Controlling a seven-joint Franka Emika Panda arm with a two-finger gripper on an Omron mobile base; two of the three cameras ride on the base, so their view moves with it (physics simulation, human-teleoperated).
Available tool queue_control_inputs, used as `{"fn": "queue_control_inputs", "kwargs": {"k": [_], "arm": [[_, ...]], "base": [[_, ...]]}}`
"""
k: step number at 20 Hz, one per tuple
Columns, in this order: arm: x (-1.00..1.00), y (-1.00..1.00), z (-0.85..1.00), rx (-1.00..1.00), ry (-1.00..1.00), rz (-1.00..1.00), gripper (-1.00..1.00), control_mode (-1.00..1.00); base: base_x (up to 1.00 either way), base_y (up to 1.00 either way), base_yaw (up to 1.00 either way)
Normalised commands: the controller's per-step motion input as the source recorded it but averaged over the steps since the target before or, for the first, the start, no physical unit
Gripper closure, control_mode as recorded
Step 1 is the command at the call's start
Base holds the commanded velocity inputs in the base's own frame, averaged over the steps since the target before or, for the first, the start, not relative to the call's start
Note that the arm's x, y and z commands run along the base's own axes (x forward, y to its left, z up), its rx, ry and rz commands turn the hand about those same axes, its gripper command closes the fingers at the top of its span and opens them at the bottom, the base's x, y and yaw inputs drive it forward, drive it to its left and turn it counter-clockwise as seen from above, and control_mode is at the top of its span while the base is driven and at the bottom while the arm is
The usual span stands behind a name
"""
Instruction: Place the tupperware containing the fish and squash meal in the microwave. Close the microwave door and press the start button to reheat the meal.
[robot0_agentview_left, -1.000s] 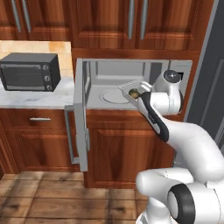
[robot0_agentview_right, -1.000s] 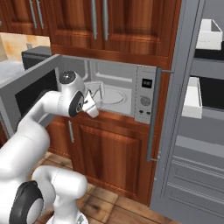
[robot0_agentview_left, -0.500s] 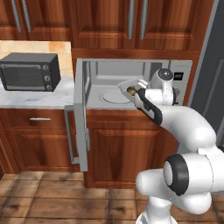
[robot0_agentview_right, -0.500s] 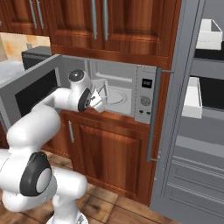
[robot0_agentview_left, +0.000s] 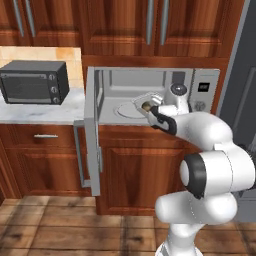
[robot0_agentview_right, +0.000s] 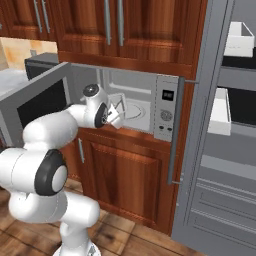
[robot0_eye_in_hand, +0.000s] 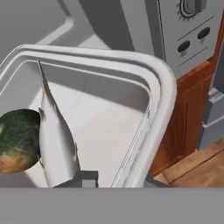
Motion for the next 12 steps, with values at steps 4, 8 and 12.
{"fn": "queue_control_inputs", "kwargs": {"k": [4, 8, 12], "arm": [[0.42, 0.0, -0.08, 0.0, 0.0, 0.0, 1.0, -1.0], [0.49, 0.0, 0.0, 0.0, 0.0, 0.0, 1.0, -1.0], [0.57, 0.0, 0.0, 0.0, 0.0, 0.0, 1.0, -1.0]], "base": [[0.0, 0.0, 0.0], [0.0, 0.0, 0.0], [0.0, 0.0, 0.0]]}}
